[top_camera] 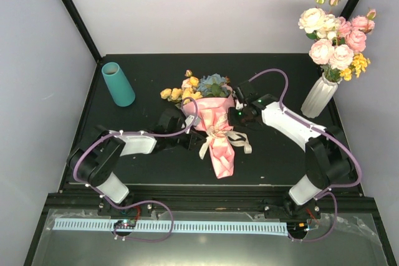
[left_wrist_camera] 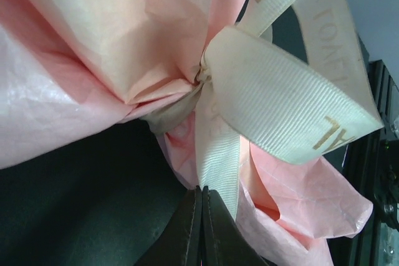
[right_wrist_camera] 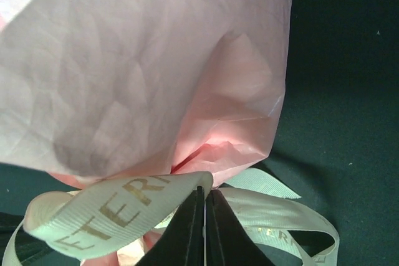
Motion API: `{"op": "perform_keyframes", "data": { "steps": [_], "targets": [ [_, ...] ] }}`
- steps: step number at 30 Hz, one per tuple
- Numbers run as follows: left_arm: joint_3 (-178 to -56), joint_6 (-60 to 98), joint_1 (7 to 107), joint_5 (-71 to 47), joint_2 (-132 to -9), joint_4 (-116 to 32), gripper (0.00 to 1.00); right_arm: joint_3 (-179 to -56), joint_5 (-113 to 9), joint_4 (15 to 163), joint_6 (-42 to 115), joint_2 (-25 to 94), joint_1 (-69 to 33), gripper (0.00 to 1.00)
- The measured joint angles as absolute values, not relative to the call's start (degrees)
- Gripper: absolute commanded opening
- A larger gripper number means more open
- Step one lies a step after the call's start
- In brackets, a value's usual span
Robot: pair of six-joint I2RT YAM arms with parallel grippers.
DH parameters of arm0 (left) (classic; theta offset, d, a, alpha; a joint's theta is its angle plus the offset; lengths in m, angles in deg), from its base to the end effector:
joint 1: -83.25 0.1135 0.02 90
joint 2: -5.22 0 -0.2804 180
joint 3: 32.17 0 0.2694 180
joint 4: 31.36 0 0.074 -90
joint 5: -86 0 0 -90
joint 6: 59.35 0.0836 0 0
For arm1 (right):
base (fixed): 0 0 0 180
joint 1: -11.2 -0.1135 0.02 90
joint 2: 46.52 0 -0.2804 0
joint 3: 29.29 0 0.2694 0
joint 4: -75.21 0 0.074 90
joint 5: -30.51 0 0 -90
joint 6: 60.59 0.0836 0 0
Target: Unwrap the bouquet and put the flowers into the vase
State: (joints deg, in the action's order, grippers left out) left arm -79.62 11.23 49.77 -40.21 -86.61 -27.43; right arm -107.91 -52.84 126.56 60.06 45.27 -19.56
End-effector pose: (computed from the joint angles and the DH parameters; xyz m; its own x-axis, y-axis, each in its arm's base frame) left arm 0.2473 -0.2228 0.1136 -0.7830 0.1962 -0.5902 0.5935 0.5198 -0.6145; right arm 0.3032 0.1917 0.1906 -0.9482 0.0249 -0.3168 -0.0784 0.9477 0.3092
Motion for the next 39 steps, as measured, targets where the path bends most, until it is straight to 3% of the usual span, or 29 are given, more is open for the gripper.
{"op": "perform_keyframes", "data": {
  "steps": [8, 13, 15, 25, 39],
  "targets": [
    [-82.36, 11.10, 49.77, -38.04, -84.38, -36.02, 0.02, -106.25, -49.15, 127.00, 56.39, 42.52, -19.54, 0.73],
    [-82.68, 11.10, 49.77, -36.53, -83.22, -39.87, 0.02, -100.46, -46.22, 127.20, 54.51, 36.44, -19.54, 0.85],
    [-83.19, 11.10, 49.80, -35.70, -83.22, -41.90, 0.02, -98.19, -44.71, 126.74, 53.99, 34.39, -19.56, 0.96],
    [-83.60, 9.48, 49.77, -34.96, -83.22, -44.17, 0.02, -84.48, -37.91, 120.22, 56.02, 27.92, -21.35, 1.00],
    [-83.91, 6.51, 49.77, -34.98, -83.38, -45.22, 0.02, -83.26, -32.29, 108.09, 60.28, 38.32, -26.62, 0.86]
  ]
}}
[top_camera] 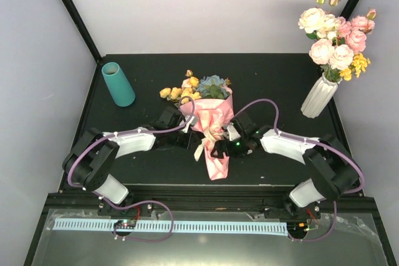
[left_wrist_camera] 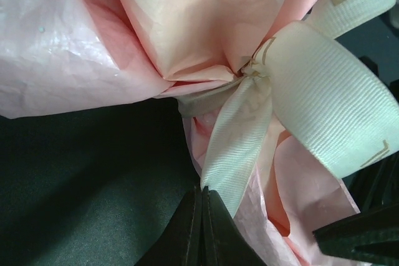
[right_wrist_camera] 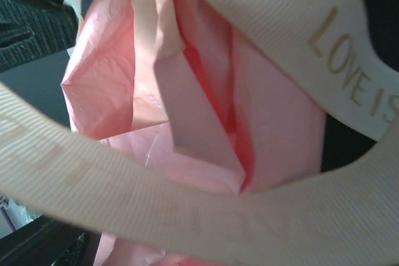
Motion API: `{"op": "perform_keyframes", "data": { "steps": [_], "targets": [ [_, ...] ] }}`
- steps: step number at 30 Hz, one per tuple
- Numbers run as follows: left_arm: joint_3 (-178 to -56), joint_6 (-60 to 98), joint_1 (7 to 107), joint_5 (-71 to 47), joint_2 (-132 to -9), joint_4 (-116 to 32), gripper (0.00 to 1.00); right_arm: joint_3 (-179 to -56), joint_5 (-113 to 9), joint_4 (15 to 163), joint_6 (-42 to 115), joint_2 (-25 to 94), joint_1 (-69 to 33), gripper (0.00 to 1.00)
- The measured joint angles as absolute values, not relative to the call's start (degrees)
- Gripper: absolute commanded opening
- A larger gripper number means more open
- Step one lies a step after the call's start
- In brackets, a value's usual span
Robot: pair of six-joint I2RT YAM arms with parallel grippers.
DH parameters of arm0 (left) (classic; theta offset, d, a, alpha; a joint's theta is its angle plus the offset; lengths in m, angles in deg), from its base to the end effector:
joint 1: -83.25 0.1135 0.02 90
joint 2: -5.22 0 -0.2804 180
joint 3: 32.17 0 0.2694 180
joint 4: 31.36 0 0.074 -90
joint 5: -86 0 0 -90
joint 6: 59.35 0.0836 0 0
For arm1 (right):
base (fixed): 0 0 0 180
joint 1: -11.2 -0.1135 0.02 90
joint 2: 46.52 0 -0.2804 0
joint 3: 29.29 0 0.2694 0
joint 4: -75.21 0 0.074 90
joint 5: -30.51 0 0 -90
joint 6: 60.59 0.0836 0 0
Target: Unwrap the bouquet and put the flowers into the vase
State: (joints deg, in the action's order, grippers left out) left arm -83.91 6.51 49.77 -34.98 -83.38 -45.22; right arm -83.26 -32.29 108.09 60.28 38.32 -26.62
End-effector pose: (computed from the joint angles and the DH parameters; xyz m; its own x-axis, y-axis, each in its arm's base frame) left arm 0.2439 -0.2129 0.1195 -0.8938 0.1707 -0.4148 0.4156 0.6631 -0.6225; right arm 0.2069 0.2090 0.1215 -0.9699 -0.1752 -0.1693 -0.2417 0.7788 0.5788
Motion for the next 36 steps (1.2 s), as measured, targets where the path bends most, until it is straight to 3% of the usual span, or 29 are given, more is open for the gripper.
{"op": "perform_keyframes", "data": {
  "steps": [9, 13, 24, 28, 31, 36],
  "targets": [
    [-84.04, 6.18, 49.77, -34.87, -84.36, -46.05, 0.02, -82.14, -32.86, 105.43, 64.43, 41.51, -27.34, 0.47],
    [-85.33, 8.19, 49.73, -32.01, -82.98, -51.52, 0.02, -81.93, -34.81, 105.69, 66.09, 41.49, -27.39, 0.41],
    [-86.27, 14.05, 49.75, -20.27, -76.03, -64.94, 0.01, -82.10, -36.88, 106.30, 68.00, 41.27, -27.60, 0.39],
    [-86.29, 14.80, 49.75, -17.83, -76.12, -68.26, 0.02, -82.60, -37.30, 106.50, 68.24, 41.27, -27.71, 0.20],
    [-86.51, 15.54, 49.75, -17.37, -76.56, -70.47, 0.12, -83.19, -37.36, 106.54, 68.04, 41.29, -27.74, 0.12],
    [-86.55, 16.76, 49.86, -18.70, -76.88, -73.14, 0.53, -84.00, -37.74, 107.20, 67.43, 42.06, -27.67, 0.05]
  ]
}}
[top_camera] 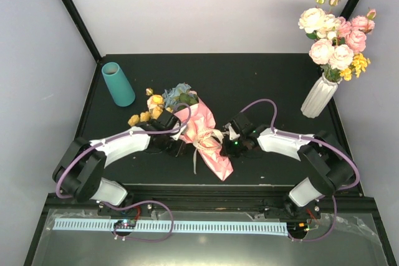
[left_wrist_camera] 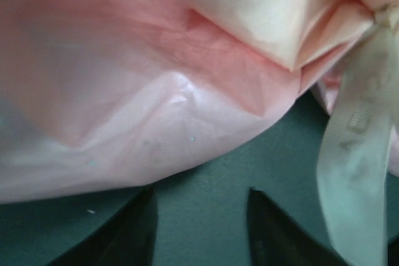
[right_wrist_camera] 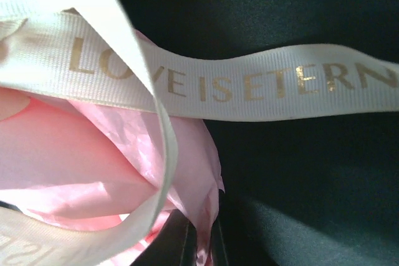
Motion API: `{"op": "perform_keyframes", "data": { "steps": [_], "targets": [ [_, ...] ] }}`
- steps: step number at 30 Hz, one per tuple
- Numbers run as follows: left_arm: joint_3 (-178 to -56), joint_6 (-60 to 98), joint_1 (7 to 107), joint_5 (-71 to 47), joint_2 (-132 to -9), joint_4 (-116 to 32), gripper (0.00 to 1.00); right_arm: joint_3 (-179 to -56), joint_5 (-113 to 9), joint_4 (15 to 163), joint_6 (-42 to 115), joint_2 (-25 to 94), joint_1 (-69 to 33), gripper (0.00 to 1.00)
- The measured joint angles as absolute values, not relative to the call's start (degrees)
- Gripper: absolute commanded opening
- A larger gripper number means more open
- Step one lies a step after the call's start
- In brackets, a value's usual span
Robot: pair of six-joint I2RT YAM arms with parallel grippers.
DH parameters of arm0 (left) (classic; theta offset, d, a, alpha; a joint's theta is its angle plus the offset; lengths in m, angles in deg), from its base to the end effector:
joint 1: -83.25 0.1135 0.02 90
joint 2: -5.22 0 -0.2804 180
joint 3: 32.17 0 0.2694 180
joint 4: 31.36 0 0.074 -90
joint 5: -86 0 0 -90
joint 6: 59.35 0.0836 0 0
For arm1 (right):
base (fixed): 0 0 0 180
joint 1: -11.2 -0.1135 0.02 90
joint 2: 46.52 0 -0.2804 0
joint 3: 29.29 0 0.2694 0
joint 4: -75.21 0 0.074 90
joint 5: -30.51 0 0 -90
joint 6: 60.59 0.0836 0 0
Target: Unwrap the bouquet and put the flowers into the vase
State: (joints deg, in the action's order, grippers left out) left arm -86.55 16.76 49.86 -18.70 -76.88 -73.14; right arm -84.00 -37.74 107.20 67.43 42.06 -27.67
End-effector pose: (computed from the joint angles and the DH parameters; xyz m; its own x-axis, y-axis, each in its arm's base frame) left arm 0.2172 -0.1686 0.1209 -0.9048 0.3183 -0.2829 0.4010 0.8603 -0.3148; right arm 0.2132 0.2116 0.1053 -0.9914 -0.0643 -0.1139 -0.1145 0.8475 0.5183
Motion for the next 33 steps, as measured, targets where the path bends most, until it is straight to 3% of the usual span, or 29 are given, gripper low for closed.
{"op": "perform_keyframes", "data": {
  "steps": [4, 11, 24, 27, 30, 33],
  "targets": [
    [-86.01, 17.00, 49.86, -20.91, -75.55, -73.05, 0.65, -84.77, -38.06, 108.18, 66.84, 42.36, -27.67, 0.04],
    [-85.18, 17.24, 49.86, -26.68, -73.50, -70.99, 0.64, -86.54, -39.51, 110.67, 65.40, 42.76, -27.67, 0.02],
    [-75.84, 9.59, 49.77, -36.25, -75.48, -51.19, 0.61, -88.02, -39.86, 111.92, 64.04, 44.49, -27.65, 0.02],
    [-75.80, 8.06, 49.71, -37.45, -78.59, -47.58, 0.53, -88.29, -39.77, 111.96, 64.02, 44.90, -27.65, 0.02],
    [-75.65, 6.62, 49.71, -38.98, -81.30, -44.39, 0.36, -88.42, -39.62, 111.96, 64.00, 45.14, -27.60, 0.02],
    [-75.63, 5.48, 49.58, -39.92, -82.79, -42.47, 0.13, -88.44, -39.62, 111.96, 63.97, 45.18, -27.60, 0.02]
  ]
}}
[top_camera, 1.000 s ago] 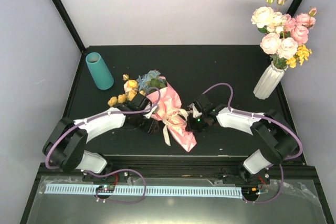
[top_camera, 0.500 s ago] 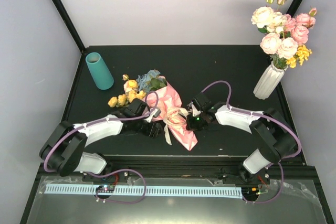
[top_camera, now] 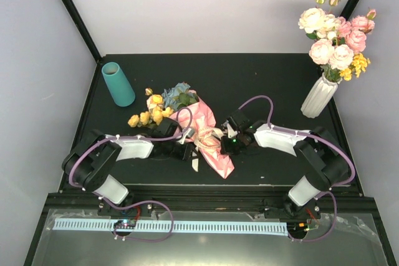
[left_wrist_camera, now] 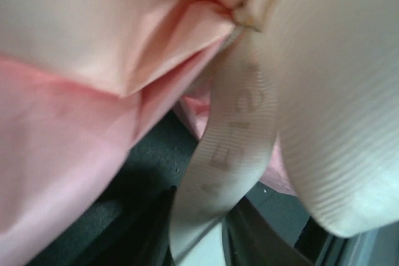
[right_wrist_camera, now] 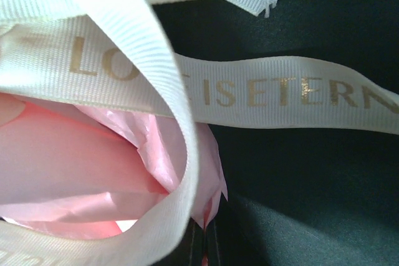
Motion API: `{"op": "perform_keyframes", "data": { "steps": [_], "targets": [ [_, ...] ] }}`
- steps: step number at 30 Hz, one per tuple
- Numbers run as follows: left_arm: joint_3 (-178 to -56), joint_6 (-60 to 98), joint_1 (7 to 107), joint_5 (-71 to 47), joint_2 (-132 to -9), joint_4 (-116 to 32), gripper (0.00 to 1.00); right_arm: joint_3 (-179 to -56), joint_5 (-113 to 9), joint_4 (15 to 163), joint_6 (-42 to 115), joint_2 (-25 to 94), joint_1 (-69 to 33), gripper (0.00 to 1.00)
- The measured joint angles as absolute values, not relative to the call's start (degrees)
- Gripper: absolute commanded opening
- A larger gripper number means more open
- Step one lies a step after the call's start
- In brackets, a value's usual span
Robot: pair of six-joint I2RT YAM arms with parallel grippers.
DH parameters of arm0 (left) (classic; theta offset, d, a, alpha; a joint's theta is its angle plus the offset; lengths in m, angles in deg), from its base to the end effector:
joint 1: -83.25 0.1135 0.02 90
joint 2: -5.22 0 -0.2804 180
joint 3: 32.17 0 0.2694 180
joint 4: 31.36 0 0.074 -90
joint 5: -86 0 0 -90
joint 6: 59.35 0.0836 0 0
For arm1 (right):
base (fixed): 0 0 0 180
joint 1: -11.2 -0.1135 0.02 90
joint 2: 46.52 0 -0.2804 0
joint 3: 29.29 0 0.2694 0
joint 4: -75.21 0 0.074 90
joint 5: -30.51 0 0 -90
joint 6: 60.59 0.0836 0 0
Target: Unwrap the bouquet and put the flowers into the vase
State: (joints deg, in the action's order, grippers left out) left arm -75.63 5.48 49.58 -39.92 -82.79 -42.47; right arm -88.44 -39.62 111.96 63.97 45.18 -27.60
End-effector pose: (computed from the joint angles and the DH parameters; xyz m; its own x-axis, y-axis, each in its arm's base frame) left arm 0.2077 -0.1973 0.0877 -0.9300 0.2057 -0.3045 0.3634 0.6386 -0.6783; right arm 0.2233 0.2160 0.1061 -0.9878 -0.1096 -0.1107 -0.1489 0.8741 0.4624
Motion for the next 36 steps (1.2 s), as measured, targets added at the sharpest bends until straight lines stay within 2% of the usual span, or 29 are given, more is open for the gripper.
{"op": "perform_keyframes", "data": {
  "steps": [1, 2, 6, 11, 20, 36],
  "targets": [
    [-75.63, 5.13, 49.51, -40.16, -83.13, -41.95, 0.04, -88.44, -39.62, 111.96, 63.97, 45.21, -27.60, 0.02],
    [-75.63, 4.52, 49.49, -40.29, -83.29, -41.57, 0.02, -88.48, -39.59, 111.98, 63.97, 45.27, -27.60, 0.02],
    [-76.00, 4.24, 49.47, -39.51, -83.31, -42.16, 0.02, -88.88, -39.77, 112.51, 64.04, 45.49, -27.60, 0.02],
    [-80.37, 6.40, 49.42, -32.64, -82.26, -52.81, 0.02, -89.42, -41.41, 113.53, 65.00, 45.56, -27.28, 0.02],
    [-87.25, 11.93, 50.60, -20.89, -72.91, -70.01, 0.02, -89.10, -42.94, 113.97, 68.39, 44.92, -23.67, 0.02],
    [-94.33, 14.21, 60.44, -15.57, -59.51, -88.83, 0.02, -89.07, -45.58, 114.56, 70.90, 44.83, -18.91, 0.02]
  ]
}}
